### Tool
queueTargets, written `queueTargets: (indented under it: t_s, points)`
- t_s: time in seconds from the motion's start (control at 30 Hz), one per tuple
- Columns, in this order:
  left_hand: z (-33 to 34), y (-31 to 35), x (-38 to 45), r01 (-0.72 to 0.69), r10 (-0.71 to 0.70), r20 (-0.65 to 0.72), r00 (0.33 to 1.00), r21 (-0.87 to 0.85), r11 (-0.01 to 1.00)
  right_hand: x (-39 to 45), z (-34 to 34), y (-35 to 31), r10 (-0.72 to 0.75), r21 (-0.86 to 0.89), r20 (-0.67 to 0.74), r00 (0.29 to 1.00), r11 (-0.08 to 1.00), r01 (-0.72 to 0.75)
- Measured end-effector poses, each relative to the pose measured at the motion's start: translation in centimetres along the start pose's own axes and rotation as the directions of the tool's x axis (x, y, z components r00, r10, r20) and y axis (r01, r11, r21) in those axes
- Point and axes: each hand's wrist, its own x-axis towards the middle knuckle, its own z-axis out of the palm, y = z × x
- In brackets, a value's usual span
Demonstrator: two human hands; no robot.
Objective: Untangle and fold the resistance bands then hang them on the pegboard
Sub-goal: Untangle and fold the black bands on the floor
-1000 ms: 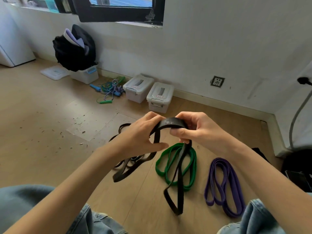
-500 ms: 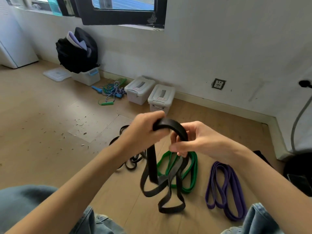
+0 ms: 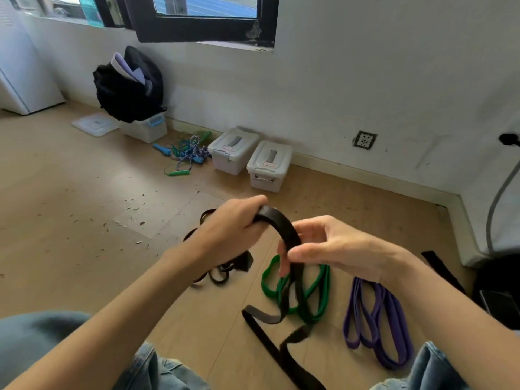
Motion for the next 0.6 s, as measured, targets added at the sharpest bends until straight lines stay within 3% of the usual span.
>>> queueTargets:
  t_s: [0.07, 0.17, 0.23, 0.3, 0.37, 0.43, 0.53, 0.6]
  points:
    - [0.7, 0.9, 0.1, -0.070, 0.067, 0.028, 0.997, 0.132, 0.989, 0.6, 0.9, 0.0, -0.025, -0.104, -0.077, 0.997, 0.994, 0.017]
    - [1.5, -0.2, 0.0, -0.077, 0.076, 0.010, 0.997, 0.091, 0.993, 0.8, 1.2, -0.4, -0.147, 0.004, -0.155, 0.977, 0.989, 0.150]
    - [2.3, -1.8, -0.6, -0.003, -0.006, 0.089, 0.996, 0.097, 0.995, 0.4, 0.4, -0.9, -0.237, 0.134, -0.216, 0.947, 0.954, 0.269]
    - [3.1, -3.5, -1.5, 0.150, -0.166, 0.178, 0.970, 0.100, 0.984, -0.2, -0.9, -1.2, -0.259, 0.183, -0.209, 0.943, 0.937, 0.298]
    - [3.1, -4.1, -1.7, 0.263, -0.253, 0.164, 0.953, -0.040, 0.964, -0.5, -2.0, -1.1, -0.192, 0.118, -0.104, 0.976, 0.972, 0.204]
    - [2.4, -3.6, -1.0, 0.241, -0.234, 0.063, 0.970, -0.154, 0.958, -0.7, -2.4, -0.4, -0.074, 0.048, -0.046, 0.996, 0.996, 0.076]
    - [1.5, -2.3, -0.2, 0.106, -0.105, 0.036, 0.994, -0.053, 0.993, -0.3, -1.6, 0.5, -0.013, 0.031, -0.123, 0.992, 0.999, 0.017]
    - [1.9, -1.7, 0.0, 0.067, -0.068, 0.072, 0.995, 0.010, 0.998, 0.1, -0.7, 0.7, 0.013, -0.086, -0.128, 0.992, 0.996, -0.024]
